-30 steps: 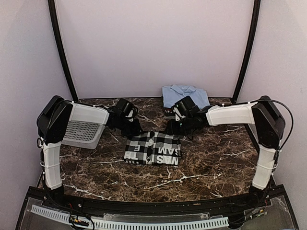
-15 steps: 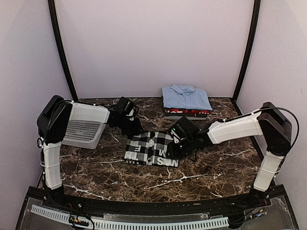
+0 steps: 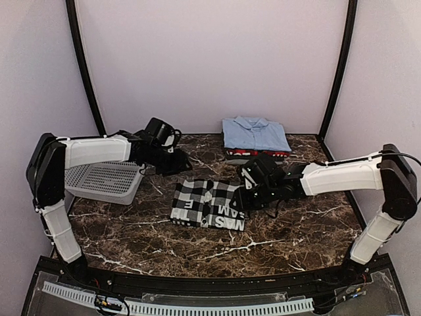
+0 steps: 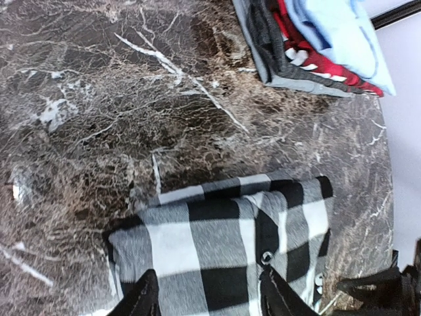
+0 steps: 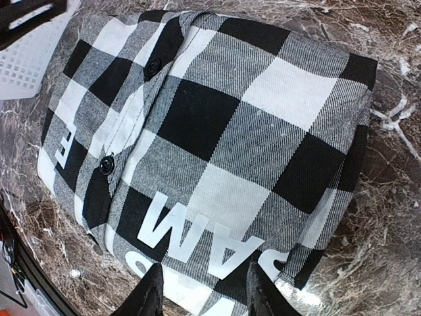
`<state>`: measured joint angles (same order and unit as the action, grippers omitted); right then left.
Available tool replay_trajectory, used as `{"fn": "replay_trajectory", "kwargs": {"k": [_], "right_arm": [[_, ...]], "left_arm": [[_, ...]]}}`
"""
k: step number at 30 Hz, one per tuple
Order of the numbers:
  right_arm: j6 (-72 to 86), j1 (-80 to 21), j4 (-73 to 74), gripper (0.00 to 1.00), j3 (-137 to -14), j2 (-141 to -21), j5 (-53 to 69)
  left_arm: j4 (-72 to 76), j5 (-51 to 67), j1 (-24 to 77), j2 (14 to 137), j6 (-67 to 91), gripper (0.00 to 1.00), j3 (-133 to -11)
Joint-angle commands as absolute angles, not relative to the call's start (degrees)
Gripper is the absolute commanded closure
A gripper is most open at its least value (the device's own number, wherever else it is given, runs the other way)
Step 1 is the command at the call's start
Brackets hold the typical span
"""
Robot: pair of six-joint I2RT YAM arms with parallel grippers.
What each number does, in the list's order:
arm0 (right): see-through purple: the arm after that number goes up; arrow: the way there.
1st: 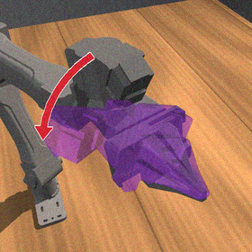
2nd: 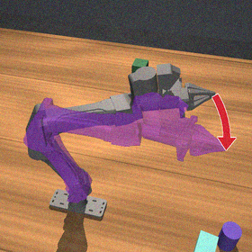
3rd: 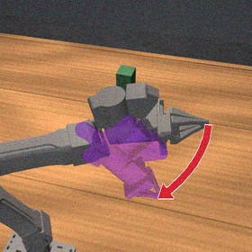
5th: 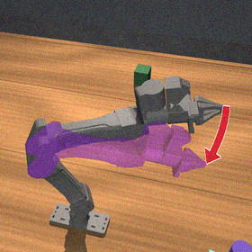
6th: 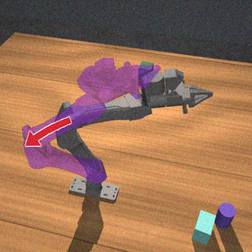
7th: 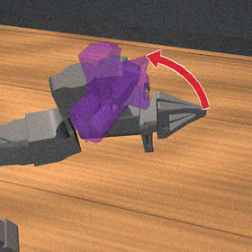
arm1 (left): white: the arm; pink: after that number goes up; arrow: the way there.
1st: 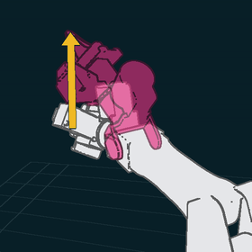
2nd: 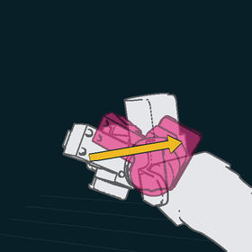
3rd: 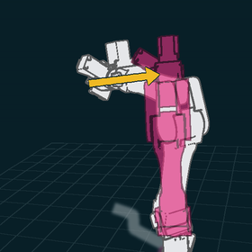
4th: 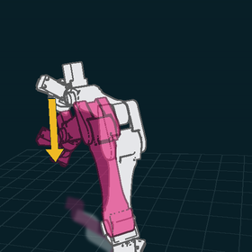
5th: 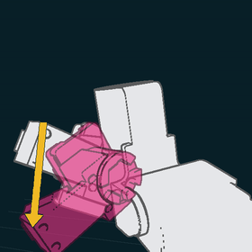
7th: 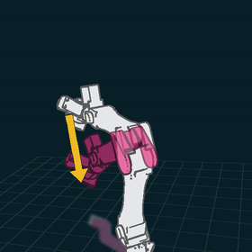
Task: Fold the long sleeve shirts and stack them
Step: Smooth out the square-folded shirt at the center of the board, then pick up the square-folded shirt from the center of the board.
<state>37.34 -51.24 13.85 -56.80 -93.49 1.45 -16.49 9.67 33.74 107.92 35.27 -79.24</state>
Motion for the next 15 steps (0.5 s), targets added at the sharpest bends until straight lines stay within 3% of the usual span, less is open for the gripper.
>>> {"fn": "replay_trajectory", "kwargs": {"k": [1, 8, 15], "right_arm": [[36.99, -50.49, 14.9, 0.59, -59.0, -93.12, 0.82], [35.71, -49.37, 15.27, 0.59, -61.22, -94.98, 1.04], [35.76, -48.69, 14.6, 0.59, -60.54, -94.57, 1.23]], "left_arm": [[-17.89, 12.45, 33.84, 96.5, 34.42, 0.48, -71.02], [-17.66, 16.01, 33.93, 89.56, 35.77, 0.48, -57.61], [-15.63, 18.0, 33.93, 90.19, 36.13, 0.47, -53.74]]}}
